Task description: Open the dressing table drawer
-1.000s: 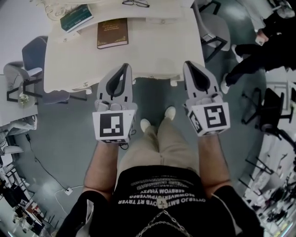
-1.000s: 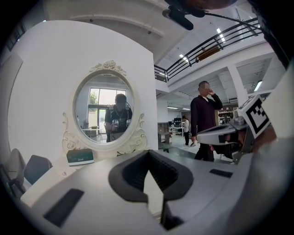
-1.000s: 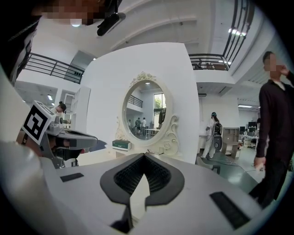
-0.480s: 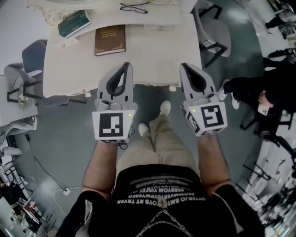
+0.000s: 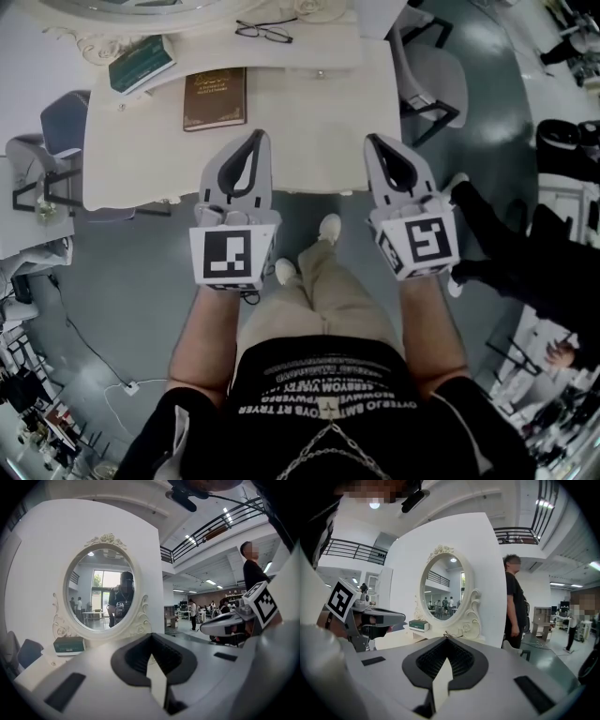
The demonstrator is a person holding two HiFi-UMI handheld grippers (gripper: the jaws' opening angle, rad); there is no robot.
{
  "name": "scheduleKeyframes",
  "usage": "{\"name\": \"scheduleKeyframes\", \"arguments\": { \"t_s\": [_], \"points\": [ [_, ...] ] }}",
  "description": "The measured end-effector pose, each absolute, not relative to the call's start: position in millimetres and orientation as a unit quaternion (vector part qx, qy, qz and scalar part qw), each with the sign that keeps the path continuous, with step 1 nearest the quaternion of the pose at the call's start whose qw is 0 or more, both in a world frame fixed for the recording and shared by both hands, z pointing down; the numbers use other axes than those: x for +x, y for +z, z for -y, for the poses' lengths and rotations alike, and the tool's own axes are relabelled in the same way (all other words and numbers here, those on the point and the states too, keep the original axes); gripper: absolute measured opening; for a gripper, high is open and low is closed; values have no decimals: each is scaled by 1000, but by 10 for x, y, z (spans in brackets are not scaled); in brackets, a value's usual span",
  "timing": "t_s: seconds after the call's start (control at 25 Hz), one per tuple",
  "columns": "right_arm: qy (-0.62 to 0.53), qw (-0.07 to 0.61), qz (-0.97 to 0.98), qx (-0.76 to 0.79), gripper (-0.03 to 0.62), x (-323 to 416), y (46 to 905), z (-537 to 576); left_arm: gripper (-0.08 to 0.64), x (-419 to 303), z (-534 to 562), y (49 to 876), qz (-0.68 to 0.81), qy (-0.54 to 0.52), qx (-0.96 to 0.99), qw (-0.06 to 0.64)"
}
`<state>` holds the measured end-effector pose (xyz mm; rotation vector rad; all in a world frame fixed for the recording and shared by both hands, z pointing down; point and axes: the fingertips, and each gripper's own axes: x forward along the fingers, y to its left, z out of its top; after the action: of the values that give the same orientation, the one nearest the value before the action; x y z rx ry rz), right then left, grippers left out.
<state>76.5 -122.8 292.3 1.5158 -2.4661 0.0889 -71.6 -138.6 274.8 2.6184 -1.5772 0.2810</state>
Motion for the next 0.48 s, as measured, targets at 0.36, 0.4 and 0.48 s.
{"name": "scheduleKeyframes", "arguments": {
  "t_s": [0.36, 0.4, 0.48],
  "points": [
    [35, 134, 855, 500, 2, 872, 2996, 1711, 3, -623, 1844, 2865, 537, 91, 837, 53],
    [35, 134, 857, 496, 2, 877, 3005, 1749, 3, -602, 1883, 2882, 540, 91, 835, 52],
    [37, 137, 861, 487, 2, 897, 3040, 1816, 3, -550, 1954, 2919, 547, 91, 831, 50]
  ]
}}
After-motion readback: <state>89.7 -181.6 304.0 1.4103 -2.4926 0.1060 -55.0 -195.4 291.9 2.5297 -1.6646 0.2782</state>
